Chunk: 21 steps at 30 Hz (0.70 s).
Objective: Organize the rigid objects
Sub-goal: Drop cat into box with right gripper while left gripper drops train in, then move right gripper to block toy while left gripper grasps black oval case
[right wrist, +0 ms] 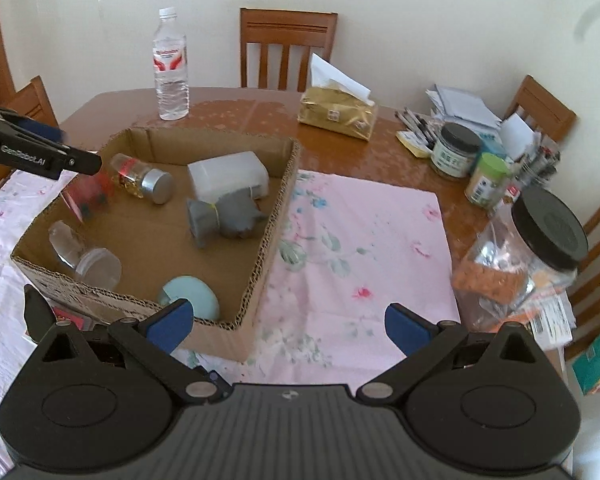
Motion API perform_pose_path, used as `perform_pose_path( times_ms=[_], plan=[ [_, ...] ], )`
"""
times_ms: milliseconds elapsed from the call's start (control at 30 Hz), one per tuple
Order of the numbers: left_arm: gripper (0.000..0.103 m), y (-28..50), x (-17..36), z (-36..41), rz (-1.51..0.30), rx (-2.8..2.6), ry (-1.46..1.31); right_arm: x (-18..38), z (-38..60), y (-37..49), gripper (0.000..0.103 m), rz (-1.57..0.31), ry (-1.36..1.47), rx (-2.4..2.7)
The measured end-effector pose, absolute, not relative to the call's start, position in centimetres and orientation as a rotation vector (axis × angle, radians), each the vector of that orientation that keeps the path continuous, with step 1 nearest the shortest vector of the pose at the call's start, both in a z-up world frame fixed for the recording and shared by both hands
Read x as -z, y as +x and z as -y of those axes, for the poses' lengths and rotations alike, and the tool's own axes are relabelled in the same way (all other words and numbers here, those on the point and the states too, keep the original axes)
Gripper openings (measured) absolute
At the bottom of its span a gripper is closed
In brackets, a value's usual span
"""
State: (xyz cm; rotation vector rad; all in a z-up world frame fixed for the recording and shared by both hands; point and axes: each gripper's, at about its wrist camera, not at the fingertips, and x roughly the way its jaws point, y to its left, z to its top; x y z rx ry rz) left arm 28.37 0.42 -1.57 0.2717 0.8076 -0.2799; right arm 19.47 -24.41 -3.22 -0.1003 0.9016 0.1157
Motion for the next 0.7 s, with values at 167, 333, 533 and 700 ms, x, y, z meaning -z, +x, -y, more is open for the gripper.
perform_pose_path(
  times_ms=[167, 333, 533, 700],
  plan=[
    [0.102, 28.0, 1.8, -1.3, -0.828, 0.272, 0.222, 3.6, 24.6, 19.2, 0.103, -0.917, -0.101, -0.105],
    [0.102, 26.3, 1.1, -2.0, -0.810, 0.239, 0.215, 4.0, 24.9, 19.3, 0.103, -0.926, -0.094, -0.107],
    [0.102, 23.7, 0.5, -3.0, -0.802, 0.177, 0.163, 4.9, 24.7, 19.1, 0.103, -0.930, -0.096, -0.157],
    [0.102, 20.8, 1.5, -3.2, -0.827, 0.109, 0.128, 6.2, 24.5, 18.9, 0.103, -0.943, -0.085, -0.228]
  ],
)
